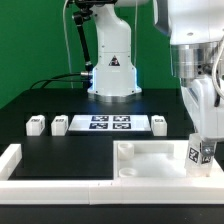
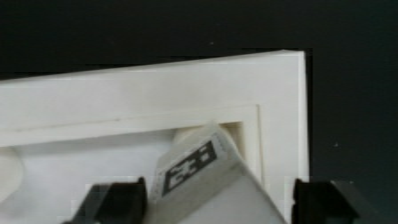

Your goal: Assemble square table

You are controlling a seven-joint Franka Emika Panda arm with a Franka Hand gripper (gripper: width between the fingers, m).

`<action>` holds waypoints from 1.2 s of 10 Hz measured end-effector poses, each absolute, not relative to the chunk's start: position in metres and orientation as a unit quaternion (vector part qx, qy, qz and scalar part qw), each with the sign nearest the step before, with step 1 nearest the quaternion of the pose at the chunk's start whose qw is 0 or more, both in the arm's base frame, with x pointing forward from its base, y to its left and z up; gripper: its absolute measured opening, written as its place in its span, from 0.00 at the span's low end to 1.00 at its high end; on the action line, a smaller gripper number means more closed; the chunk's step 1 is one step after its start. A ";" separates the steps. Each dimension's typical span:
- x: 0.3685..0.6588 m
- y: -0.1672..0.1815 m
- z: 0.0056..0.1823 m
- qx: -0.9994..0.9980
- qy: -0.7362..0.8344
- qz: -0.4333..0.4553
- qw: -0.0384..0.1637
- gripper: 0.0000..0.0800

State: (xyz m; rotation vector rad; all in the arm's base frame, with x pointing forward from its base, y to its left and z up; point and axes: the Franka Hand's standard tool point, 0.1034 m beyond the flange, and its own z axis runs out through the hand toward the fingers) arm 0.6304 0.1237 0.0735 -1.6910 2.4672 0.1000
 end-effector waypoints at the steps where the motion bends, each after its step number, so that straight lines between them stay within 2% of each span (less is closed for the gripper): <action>1: 0.630 0.123 0.072 -0.533 0.841 0.032 0.090 0.50; 2: 0.629 0.127 0.071 -0.517 0.849 0.034 0.101 0.50; 4: 0.626 0.133 0.069 -0.538 0.836 0.038 0.104 0.49; 6: 0.626 0.134 0.068 -0.547 0.830 0.038 0.104 0.75; 9: 0.619 0.142 0.068 -0.704 0.704 0.041 0.088 0.81; 12: 0.620 0.140 0.068 -0.774 0.625 0.030 0.092 0.81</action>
Offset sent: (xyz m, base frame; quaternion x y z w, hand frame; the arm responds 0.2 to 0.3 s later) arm 0.0000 0.0000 0.0000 0.0000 0.0000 0.0000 1.0000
